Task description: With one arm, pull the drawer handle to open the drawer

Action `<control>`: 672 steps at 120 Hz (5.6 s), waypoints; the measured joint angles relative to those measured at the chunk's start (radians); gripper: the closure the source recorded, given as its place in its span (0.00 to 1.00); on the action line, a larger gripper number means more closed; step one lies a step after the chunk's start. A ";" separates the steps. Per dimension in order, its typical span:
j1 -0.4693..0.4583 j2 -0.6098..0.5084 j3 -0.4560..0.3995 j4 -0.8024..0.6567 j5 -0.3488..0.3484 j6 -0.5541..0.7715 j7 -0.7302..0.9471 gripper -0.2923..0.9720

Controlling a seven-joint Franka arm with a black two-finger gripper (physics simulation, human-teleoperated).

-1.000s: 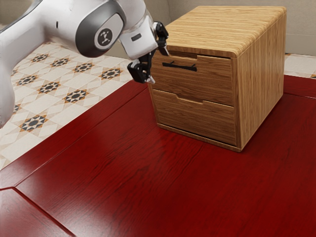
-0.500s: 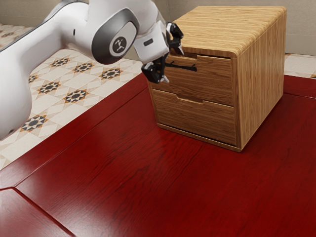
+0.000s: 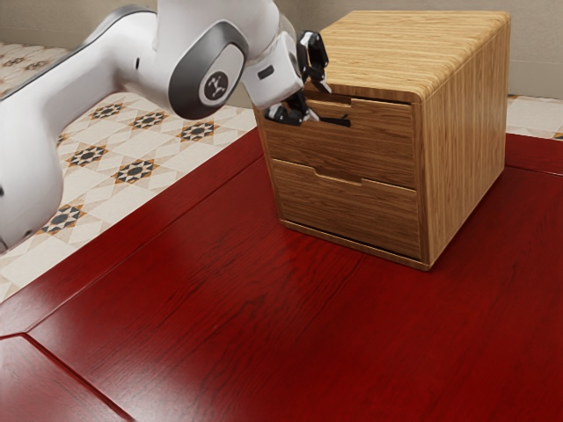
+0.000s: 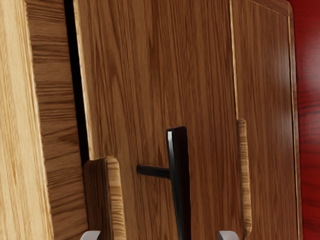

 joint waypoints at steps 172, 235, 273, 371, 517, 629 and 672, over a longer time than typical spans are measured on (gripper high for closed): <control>0.007 0.024 -0.002 -0.008 -0.008 -0.030 0.008 0.70; 0.031 0.080 0.000 0.019 -0.003 0.010 0.008 0.70; 0.042 0.075 0.002 0.001 -0.007 -0.015 0.007 0.70; 0.034 -0.002 0.020 -0.039 -0.012 -0.143 0.003 0.64; 0.031 -0.250 0.019 -0.307 -0.045 -0.151 -0.029 0.73; 0.038 -0.363 0.044 -0.455 -0.046 -0.128 -0.067 0.74; 0.064 -0.469 0.043 -0.546 -0.050 -0.129 -0.088 0.71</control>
